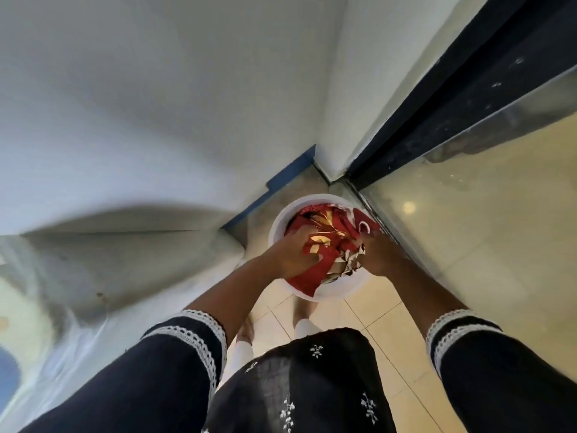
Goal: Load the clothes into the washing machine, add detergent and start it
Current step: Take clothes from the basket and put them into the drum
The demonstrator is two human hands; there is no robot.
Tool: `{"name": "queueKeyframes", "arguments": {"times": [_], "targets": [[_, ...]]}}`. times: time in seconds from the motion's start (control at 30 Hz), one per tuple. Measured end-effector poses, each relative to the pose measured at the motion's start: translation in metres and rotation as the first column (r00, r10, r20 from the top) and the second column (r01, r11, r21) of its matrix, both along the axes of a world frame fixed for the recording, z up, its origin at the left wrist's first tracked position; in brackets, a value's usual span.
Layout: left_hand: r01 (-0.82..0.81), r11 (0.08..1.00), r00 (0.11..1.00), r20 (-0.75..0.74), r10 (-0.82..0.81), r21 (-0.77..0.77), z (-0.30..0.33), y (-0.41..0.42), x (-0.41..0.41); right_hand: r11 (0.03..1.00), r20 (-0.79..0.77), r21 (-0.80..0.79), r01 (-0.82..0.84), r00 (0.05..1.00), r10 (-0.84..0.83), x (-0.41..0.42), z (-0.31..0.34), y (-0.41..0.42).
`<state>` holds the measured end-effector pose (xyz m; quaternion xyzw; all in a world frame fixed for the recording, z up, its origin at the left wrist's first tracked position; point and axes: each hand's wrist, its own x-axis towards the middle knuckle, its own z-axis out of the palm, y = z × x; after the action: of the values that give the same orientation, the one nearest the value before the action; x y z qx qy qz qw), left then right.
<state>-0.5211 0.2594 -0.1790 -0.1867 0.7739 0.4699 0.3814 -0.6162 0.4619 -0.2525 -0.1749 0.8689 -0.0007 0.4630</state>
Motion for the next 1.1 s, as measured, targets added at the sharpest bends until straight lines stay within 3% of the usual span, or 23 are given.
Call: {"name": "queueKeyframes", "arguments": {"times": [0.23, 0.37, 0.5, 0.6, 0.7, 0.8, 1.1], "targets": [[-0.081, 0.996, 0.997, 0.0, 0.081, -0.048, -0.089, -0.003, -0.035, 0.979, -0.002, 0.197, -0.057, 0.998, 0.059, -0.024, -0.101, -0.006], [-0.108, 0.994, 0.993, 0.036, 0.109, -0.029, -0.119, 0.001, -0.019, 0.961, 0.043, 0.265, 0.083, 0.994, -0.097, -0.024, -0.144, -0.003], [-0.134, 0.991, 0.984, 0.12, 0.135, -0.019, -0.13, -0.001, 0.016, 0.981, -0.117, 0.128, 0.145, 0.984, -0.13, -0.012, -0.151, -0.003], [-0.131, 0.991, 0.98, 0.147, 0.134, -0.034, -0.12, -0.005, 0.041, 0.991, -0.154, 0.04, 0.128, 0.981, -0.121, 0.015, -0.132, -0.003], [-0.105, 0.994, 0.982, 0.153, 0.108, -0.031, -0.098, -0.007, 0.056, 0.954, -0.06, 0.019, 0.3, 0.952, -0.299, 0.049, -0.102, 0.0], [-0.106, 0.994, 0.984, 0.146, 0.105, -0.006, -0.069, -0.009, 0.062, 0.923, -0.062, -0.05, 0.383, 0.921, -0.385, 0.066, -0.064, -0.006], [-0.159, 0.983, 0.987, -0.005, 0.16, 0.088, 0.048, -0.023, 0.09, 0.833, -0.255, -0.395, 0.388, 0.824, -0.505, 0.078, 0.084, -0.035]]}}
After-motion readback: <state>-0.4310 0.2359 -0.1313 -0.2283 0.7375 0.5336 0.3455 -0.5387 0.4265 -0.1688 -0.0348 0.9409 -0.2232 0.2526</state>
